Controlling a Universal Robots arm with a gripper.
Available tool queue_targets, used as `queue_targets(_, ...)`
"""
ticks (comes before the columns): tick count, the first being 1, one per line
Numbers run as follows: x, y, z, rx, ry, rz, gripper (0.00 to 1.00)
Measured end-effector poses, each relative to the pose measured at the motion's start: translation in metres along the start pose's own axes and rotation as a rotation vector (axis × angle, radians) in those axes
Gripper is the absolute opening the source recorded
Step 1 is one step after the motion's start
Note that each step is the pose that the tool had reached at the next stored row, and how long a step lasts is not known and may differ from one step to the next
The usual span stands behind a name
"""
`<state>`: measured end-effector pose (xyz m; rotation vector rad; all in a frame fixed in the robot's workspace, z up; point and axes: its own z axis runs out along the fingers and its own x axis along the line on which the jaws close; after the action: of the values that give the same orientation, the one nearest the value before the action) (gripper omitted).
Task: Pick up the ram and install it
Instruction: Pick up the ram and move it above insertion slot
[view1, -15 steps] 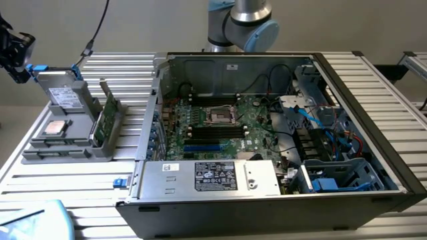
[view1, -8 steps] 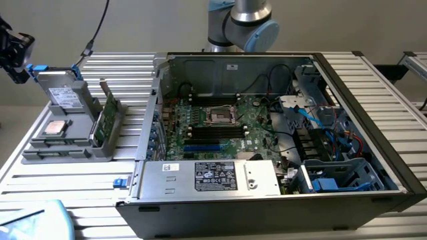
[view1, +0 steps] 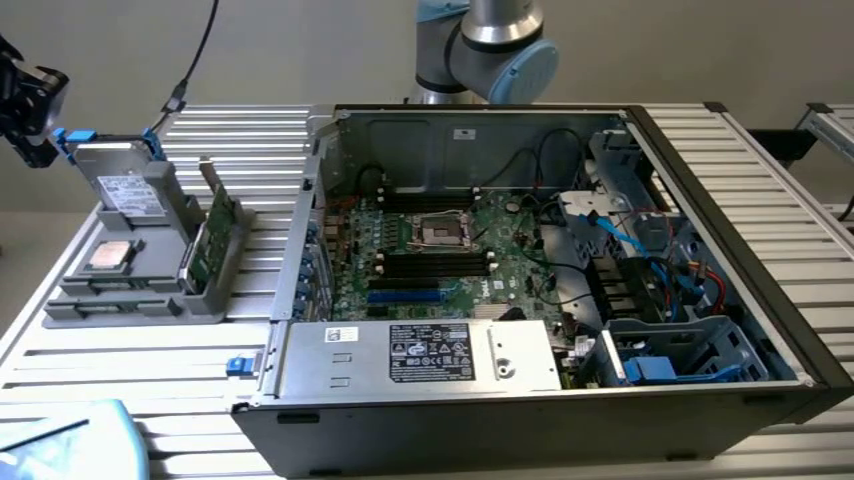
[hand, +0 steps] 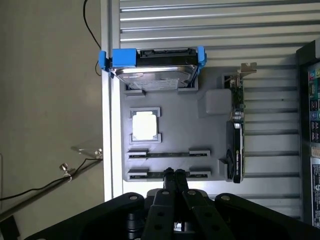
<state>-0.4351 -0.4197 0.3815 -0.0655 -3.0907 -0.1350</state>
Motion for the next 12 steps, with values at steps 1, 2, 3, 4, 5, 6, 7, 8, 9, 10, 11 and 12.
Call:
queue_targets(1,0.0,0.0,0.0,0.0,0.0004,0.0,0.11)
queue_targets(2,0.0,0.0,0.0,0.0,0.0007,0.0,0.11)
queue_targets(3,0.0,0.0,0.0,0.0001,0.001,0.0,0.11)
queue_targets(4,0.0,0.0,0.0,0.0,0.001,0.0,0.11)
queue_targets(5,0.0,0.0,0.0,0.0001,0.001,0.0,0.11)
queue_targets(6,0.0,0.0,0.0,0.0,0.001,0.0,0.11)
queue_targets(7,0.0,0.0,0.0,0.0001,0.001,0.0,0.11)
queue_targets(8,0.0,0.0,0.0,0.0001,0.001,0.0,0.11)
queue_targets(9,0.0,0.0,0.0,0.0,0.001,0.0,0.11)
queue_targets(10,0.0,0.0,0.0,0.0001,0.001,0.0,0.11)
queue_targets(11,0.0,0.0,0.0,0.0,0.001,0.0,0.11)
queue_targets(12,0.0,0.0,0.0,0.0,0.001,0.0,0.11)
